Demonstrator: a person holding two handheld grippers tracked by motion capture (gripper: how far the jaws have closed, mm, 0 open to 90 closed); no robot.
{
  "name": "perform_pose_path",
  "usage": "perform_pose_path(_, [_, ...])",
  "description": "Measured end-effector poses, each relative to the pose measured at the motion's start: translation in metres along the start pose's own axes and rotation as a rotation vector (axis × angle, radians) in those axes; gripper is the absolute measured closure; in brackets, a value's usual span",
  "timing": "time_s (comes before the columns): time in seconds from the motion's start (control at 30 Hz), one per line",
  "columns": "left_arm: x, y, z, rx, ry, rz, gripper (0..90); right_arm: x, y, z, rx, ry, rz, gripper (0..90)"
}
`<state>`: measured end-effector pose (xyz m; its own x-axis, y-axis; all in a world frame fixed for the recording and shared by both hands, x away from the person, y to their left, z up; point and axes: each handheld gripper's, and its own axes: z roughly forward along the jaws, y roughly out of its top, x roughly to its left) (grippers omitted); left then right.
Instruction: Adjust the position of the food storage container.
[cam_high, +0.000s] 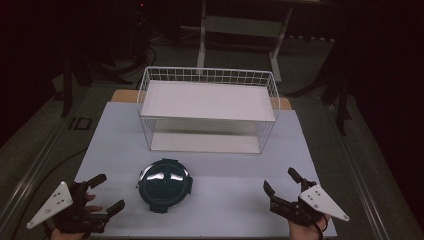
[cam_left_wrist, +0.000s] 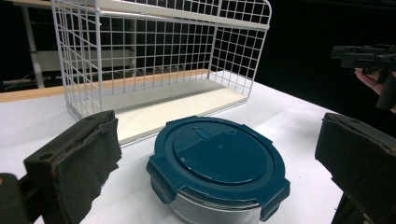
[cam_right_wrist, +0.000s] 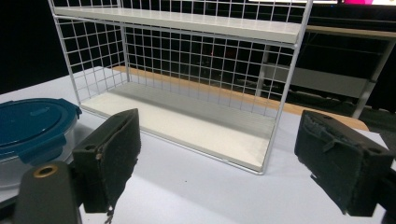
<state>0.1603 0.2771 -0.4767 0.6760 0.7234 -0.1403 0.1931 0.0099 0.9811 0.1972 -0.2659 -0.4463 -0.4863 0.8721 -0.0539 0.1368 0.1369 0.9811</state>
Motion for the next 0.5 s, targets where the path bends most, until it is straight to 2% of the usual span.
perform_pose_path(0.5, [-0.0029, 0.0028, -0.0007, -0.001, -0.016, -0.008, 0.0, 0.0019, 0.0021, -0.0003, -0.002, 0.019, 0.007, 14.8])
